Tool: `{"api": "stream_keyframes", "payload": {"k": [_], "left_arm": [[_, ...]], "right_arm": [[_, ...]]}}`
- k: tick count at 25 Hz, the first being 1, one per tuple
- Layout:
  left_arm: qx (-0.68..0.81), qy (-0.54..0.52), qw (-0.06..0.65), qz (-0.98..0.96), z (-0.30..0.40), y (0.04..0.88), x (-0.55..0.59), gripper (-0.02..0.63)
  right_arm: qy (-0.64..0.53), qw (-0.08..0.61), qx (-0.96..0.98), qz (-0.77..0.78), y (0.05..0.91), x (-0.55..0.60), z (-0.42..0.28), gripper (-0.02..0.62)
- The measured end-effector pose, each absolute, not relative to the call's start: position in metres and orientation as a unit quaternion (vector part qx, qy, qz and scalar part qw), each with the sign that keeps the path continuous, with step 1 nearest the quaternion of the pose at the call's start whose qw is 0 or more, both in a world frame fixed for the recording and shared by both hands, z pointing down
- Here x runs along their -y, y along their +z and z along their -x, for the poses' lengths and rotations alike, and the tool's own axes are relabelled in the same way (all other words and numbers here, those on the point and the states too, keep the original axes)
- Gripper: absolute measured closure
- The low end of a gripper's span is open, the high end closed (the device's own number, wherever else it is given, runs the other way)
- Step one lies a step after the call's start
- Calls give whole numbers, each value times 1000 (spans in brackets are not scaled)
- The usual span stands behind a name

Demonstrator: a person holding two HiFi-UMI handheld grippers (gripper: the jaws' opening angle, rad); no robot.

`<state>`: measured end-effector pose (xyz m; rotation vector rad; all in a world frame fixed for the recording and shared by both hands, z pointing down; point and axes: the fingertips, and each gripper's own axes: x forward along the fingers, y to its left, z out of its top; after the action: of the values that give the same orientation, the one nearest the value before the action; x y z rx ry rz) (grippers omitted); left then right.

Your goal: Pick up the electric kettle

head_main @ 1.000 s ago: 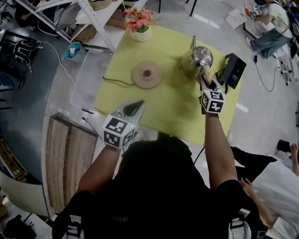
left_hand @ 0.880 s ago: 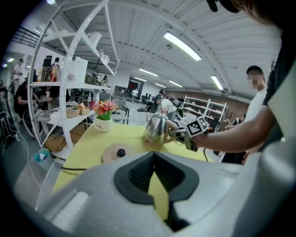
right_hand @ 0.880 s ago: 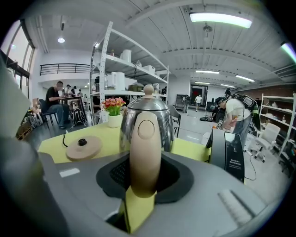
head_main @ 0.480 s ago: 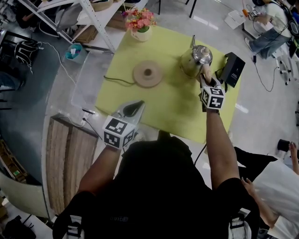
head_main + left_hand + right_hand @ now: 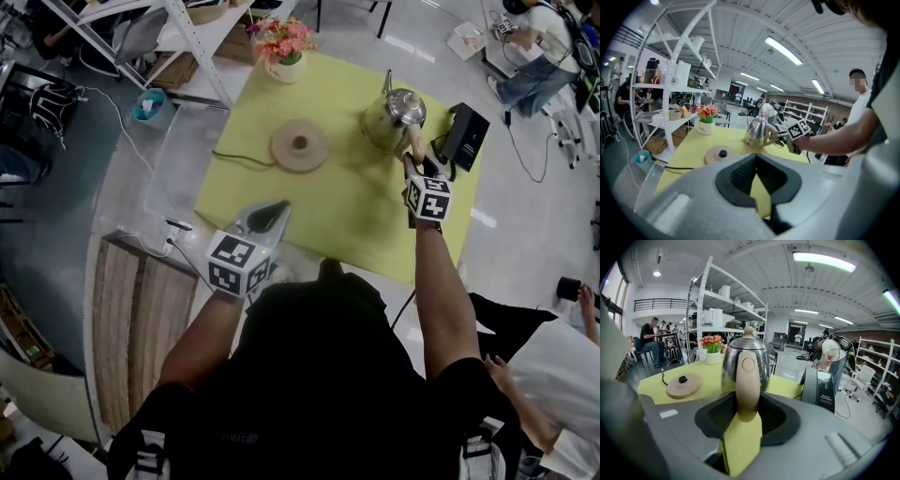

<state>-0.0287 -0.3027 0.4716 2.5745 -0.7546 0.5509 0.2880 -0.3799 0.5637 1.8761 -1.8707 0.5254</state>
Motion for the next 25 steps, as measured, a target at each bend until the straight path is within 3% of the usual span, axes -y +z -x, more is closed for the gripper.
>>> {"api": "stream_keyframes", "payload": {"k": [7, 13, 25], "left_arm": [[265, 191, 193, -925, 42, 469, 292, 604], [256, 190, 188, -929, 57, 465, 278, 604], [233, 178, 176, -940, 68, 454, 245, 604]], "right_arm": [[190, 212, 653, -702, 557, 352, -287, 479], [182, 204, 655, -704, 543, 327, -263, 589], [194, 99, 725, -653, 478, 262, -162, 591]]}}
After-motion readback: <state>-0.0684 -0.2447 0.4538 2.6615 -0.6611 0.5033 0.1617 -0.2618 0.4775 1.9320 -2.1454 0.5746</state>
